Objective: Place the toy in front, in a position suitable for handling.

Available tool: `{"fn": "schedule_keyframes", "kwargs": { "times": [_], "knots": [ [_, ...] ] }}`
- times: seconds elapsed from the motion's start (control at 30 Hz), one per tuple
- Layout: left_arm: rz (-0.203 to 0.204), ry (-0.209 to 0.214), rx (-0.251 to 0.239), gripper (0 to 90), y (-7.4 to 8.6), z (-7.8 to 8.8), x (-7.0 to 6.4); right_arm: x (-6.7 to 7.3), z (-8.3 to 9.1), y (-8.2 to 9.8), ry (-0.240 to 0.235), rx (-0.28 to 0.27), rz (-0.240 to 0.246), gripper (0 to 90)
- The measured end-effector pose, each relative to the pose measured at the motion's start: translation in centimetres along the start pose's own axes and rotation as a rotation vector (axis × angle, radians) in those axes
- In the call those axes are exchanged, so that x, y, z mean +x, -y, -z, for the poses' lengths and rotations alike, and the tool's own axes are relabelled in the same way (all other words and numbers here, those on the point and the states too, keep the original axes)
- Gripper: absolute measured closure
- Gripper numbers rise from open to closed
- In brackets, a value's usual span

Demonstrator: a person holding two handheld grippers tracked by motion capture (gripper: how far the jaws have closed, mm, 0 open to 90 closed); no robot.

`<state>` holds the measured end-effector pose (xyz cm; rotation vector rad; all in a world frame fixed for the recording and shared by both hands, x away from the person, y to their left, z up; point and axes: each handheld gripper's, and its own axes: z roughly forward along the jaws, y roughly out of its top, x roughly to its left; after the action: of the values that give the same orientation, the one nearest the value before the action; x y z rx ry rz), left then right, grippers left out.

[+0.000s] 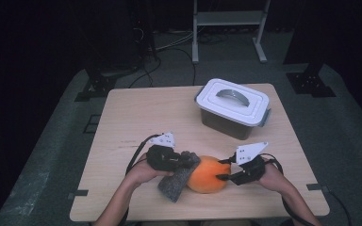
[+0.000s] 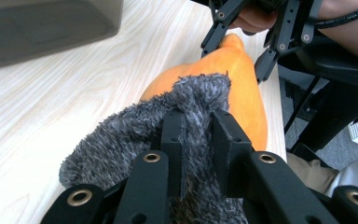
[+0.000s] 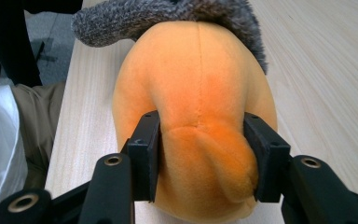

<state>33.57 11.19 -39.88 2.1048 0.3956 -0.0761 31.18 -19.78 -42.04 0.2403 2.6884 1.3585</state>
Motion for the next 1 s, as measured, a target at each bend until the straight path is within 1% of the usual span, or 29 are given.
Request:
{"fn": "schedule_keyframes", "kwargs": {
  "times": [0.1, 0.2, 0.27, 0.33, 0.4, 0.43, 0.53, 0.57, 0.6, 0.63, 0.67, 0.73, 0.77, 0.8, 0.83, 0.93, 1.0],
  "knots": [
    [0.004, 0.007, -0.012, 75.7, 0.1, 0.1, 0.0, -0.2, 0.1, 0.1, 0.001, -0.005, -0.011, 51.3],
    [-0.004, 0.017, -0.019, 75.7, -0.3, -0.1, -0.1, -0.1, 0.0, 0.1, 0.006, -0.004, -0.013, 51.3],
    [-0.006, 0.035, -0.024, 75.7, -0.7, -0.3, -0.3, -0.1, -0.1, 0.0, 0.009, -0.002, -0.005, 51.3],
    [-0.026, 0.047, -0.025, 75.7, -1.3, -0.6, -0.7, 0.0, -0.1, -0.1, 0.011, -0.003, -0.007, 51.3],
    [-0.049, 0.060, -0.028, 75.7, -2.0, -1.1, -1.1, 0.1, -0.3, -0.2, 0.011, -0.003, 0.001, 51.3],
    [-0.066, 0.063, -0.025, 75.6, -2.6, -1.4, -1.4, 0.1, -0.3, -0.3, 0.012, 0.000, 0.004, 51.4],
    [-0.078, 0.061, -0.016, 75.5, -3.1, -1.8, -1.6, 0.1, -0.2, -0.1, 0.013, 0.000, 0.006, 51.4],
    [-0.083, 0.047, -0.002, 75.5, -3.0, -1.8, -1.5, 0.0, 0.0, 0.1, 0.012, -0.003, -0.003, 51.4],
    [-0.083, 0.047, -0.002, 75.5, -3.0, -1.8, -1.5, 0.0, 0.0, 0.1, 0.012, -0.003, -0.003, 51.4],
    [-0.088, 0.031, 0.014, 75.5, -2.9, -1.9, -1.4, -0.1, 0.1, 0.3, 0.012, -0.006, -0.010, 51.4],
    [-0.087, 0.030, 0.015, 75.5, -2.7, -1.8, -1.3, -0.1, 0.1, 0.3, 0.012, -0.006, -0.010, 51.4],
    [-0.068, 0.028, 0.008, 75.5, -2.1, -1.6, -0.9, -0.3, 0.2, 0.4, 0.010, -0.008, -0.003, 51.5],
    [-0.056, 0.021, 0.003, 75.5, -1.6, -1.2, -0.6, -0.3, 0.2, 0.4, 0.009, -0.006, -0.002, 51.5],
    [-0.056, 0.021, 0.003, 75.5, -1.6, -1.2, -0.6, -0.3, 0.2, 0.4, 0.009, -0.006, -0.002, 51.5],
    [-0.044, 0.021, -0.002, 75.5, -1.2, -1.0, -0.4, -0.3, 0.2, 0.4, 0.010, -0.005, -0.002, 51.6],
    [-0.022, 0.008, -0.004, 75.3, -0.1, -0.4, 0.1, -0.4, 0.3, 0.6, 0.003, -0.004, -0.011, 51.8],
    [0.004, -0.002, -0.004, 75.3, 0.9, 0.1, 0.5, -0.5, 0.4, 0.7, 0.003, -0.008, -0.016, 51.8]
  ]
}}
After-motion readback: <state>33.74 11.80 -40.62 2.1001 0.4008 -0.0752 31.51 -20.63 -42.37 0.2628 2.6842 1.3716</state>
